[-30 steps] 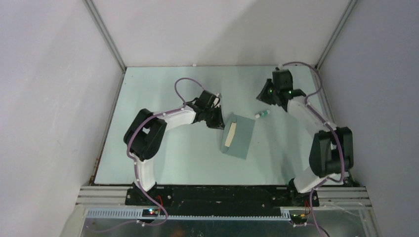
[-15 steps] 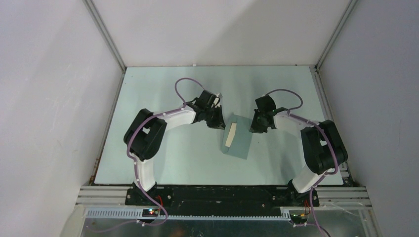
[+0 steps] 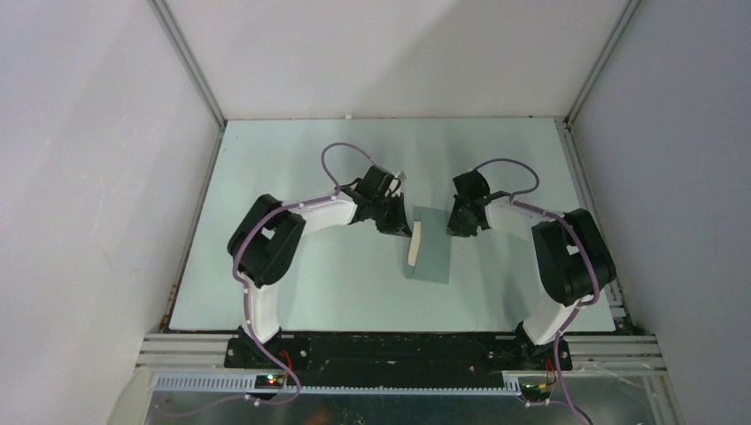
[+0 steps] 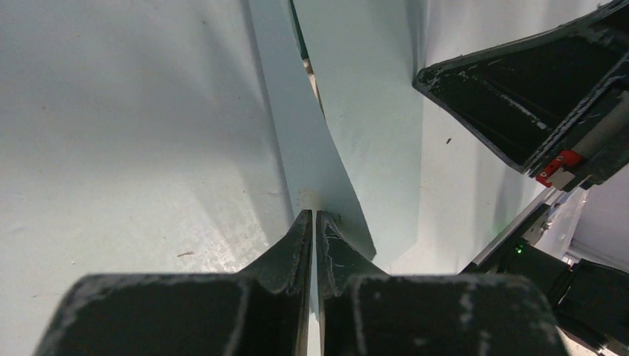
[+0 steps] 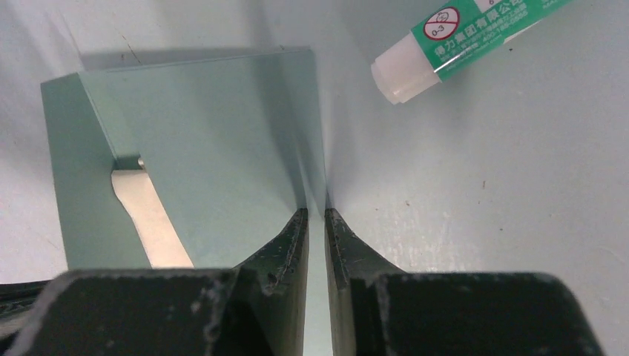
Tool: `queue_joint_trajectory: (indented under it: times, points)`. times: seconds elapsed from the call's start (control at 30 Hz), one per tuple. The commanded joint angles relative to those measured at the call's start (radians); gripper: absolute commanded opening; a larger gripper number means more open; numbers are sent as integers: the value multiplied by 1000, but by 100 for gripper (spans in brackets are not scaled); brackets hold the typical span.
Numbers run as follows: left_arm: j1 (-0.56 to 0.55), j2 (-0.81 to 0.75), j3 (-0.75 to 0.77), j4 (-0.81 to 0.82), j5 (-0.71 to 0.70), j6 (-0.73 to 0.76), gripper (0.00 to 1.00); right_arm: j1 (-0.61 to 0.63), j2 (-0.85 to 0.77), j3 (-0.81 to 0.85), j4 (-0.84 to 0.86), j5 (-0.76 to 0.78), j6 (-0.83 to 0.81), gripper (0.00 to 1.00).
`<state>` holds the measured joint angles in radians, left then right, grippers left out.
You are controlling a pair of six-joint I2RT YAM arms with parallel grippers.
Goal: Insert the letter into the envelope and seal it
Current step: Seal the envelope flap on the envelope.
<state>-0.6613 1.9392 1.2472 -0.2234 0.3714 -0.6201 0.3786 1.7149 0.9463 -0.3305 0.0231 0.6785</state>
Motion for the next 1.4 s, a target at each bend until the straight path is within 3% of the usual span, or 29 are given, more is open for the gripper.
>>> queue_joint_trajectory:
  times: [0.0,1.1,1.37]
  points:
    - [-22,21,52,22,21,-4,9,12,54,-11,-14,47,9,16]
    - [-70,205,187,-52,-7,-32,9,37,62,-11,1,4,27,18]
    - [-72,248,167,-51,11,-35,7,63,-76,-11,11,-26,41,19]
